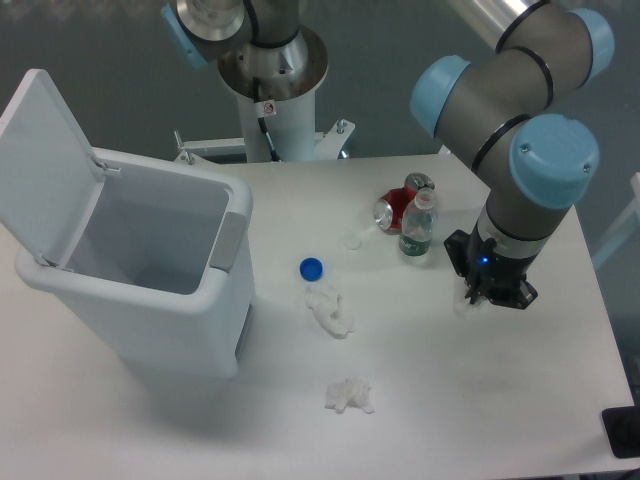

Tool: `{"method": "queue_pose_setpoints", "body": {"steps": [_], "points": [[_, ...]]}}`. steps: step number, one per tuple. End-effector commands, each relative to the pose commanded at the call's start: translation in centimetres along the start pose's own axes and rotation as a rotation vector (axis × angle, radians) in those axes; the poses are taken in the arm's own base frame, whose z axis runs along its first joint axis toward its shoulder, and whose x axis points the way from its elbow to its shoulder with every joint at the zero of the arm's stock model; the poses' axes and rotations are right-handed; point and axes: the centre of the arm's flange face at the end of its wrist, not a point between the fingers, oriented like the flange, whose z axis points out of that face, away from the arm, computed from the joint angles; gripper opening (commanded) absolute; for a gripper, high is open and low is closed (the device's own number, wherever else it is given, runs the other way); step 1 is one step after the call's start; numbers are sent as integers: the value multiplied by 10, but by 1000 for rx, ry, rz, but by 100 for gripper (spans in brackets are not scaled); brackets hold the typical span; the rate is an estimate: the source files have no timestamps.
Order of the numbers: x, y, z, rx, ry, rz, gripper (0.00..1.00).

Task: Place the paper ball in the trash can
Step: 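Carry the held white paper ball over the open trash can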

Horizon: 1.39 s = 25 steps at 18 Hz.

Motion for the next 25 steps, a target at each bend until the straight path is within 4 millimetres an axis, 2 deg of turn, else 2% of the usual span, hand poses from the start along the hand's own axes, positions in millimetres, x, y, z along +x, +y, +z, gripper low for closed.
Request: {"method": "queue_pose_setpoints", "body": {"steps": [6,10,14,16,18,20,25], "points": [[5,-5,-10,9,-13,-6,0],[31,-30,-46,65,-52,-16,0],[63,-47,-85,178,-81,-70,0],[86,-75,-110,229,-113,-82,0],[107,-82,-129,280,-120,-105,0],[127,-92,-143,330,-127,-106,0],[192,-139,-178,412,-202,-102,0]]}}
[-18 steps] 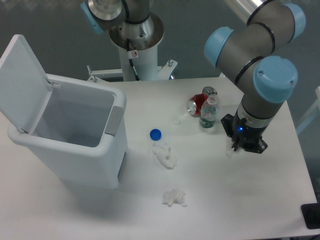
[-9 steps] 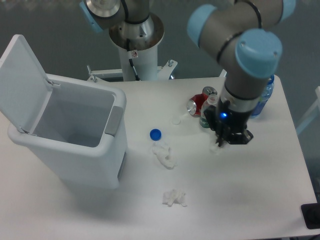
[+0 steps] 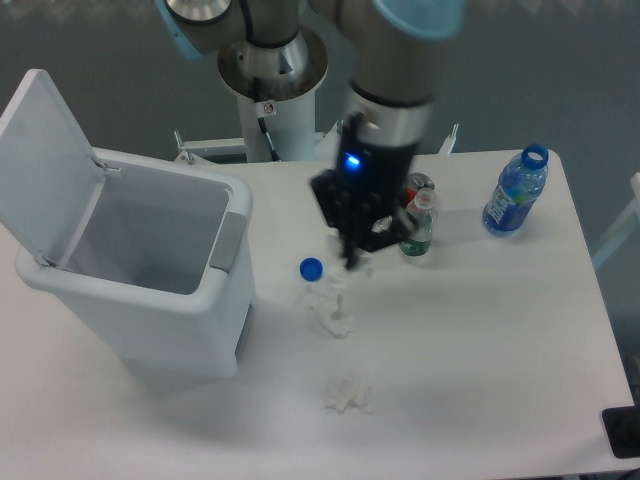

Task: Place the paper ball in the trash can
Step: 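Carry the held white paper ball over the open trash can, then open the gripper above the trash can to drop the paper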

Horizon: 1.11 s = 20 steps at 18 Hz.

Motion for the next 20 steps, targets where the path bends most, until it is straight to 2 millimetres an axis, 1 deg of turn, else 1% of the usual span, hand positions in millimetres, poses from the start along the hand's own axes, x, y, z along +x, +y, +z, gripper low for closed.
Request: {"method": "queue_pose_setpoints", "body": {"steps": [1,3,4,6,8,10,11,12,13,14,16,20], "points": [[9,-9,-4,11,-8,-1,0],[32,-32,-4,33,-3,5,0],[43,-39,-7,39,0,4,0],[59,-50,-7,43,12,18,0],[76,-56,-4,44,29,40,0],[96,-55,1,35,57,65,15],[107,-50,6,26,73,69,20],[112,-45,7,21,78,72,25],[115,-42,8,18,81,81,34],[116,-41,10,15,86,83,53],[116,-41,9,18,85,84,100],[113,-39,10,13,82,69,100]]}}
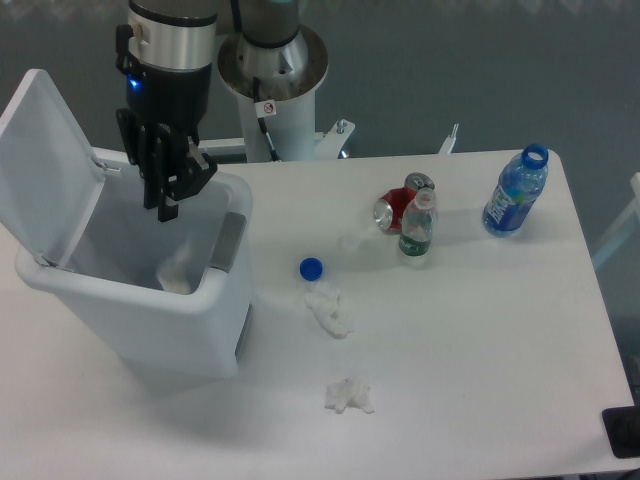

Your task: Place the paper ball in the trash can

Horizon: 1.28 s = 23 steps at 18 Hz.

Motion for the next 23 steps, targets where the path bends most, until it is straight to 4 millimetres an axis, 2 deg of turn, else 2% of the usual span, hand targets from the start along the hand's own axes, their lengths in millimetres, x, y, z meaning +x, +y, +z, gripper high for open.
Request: {"method": "queue_pose_setpoints", "body": {"steps": [2,4,5,8,12,13,14,17,19,21,23], "points": [[-10,8,0,-7,-8,-12,100],[-42,25,-6,-13,-43,-63,100],[-59,36,-2,-22,-47,-91,100],[-108,82,-9,-37,-96,-167,100],[-152,138,-21,-113,-187,-168,100],[-163,151,-15,-127,-180,-170,100],[-178,169,0,-143,-160,-184,100],[-206,201,58,-195,-77,-167,100],[-217,221,89,-250,-33,-132,100],[-224,234,110,-286,-2,-104,100],[-230,245,121,-327,14,-80,100]]}}
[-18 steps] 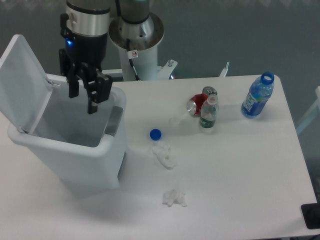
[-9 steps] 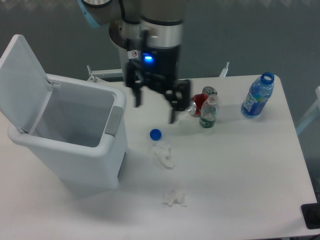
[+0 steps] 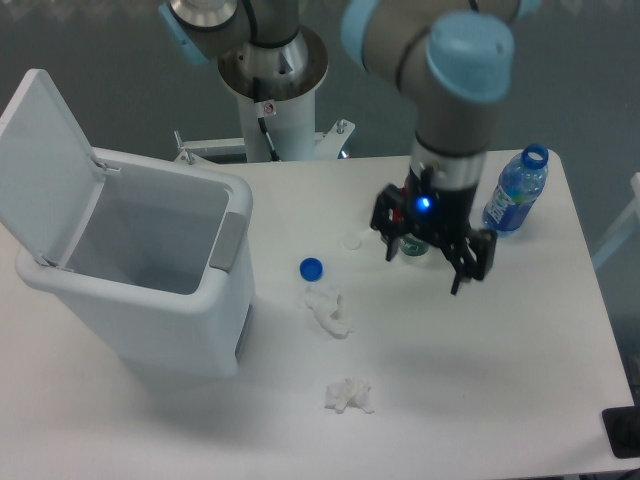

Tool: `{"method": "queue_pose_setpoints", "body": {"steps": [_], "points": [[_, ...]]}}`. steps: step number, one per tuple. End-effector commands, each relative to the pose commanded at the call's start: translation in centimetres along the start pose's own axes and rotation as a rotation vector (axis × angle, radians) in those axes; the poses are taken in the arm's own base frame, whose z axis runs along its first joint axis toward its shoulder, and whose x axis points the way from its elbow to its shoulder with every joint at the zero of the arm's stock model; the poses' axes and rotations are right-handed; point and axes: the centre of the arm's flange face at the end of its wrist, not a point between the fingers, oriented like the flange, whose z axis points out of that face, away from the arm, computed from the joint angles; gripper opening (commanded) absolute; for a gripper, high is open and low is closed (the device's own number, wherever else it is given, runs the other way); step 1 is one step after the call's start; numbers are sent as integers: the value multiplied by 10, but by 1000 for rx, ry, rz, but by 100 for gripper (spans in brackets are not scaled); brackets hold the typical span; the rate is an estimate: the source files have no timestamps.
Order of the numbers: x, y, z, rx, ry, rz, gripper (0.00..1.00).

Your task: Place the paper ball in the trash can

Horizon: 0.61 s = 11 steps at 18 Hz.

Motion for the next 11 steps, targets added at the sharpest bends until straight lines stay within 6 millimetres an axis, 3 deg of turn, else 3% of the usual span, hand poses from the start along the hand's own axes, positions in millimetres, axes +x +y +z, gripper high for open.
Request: {"method": "queue_pose_setpoints", "body": {"steps": [2,4,11], "points": [[-4,-2,24,-17,26,1,100],[-12,-2,35,-33,8,5,100],[-11,-1,43,-63,10,11,100]]}}
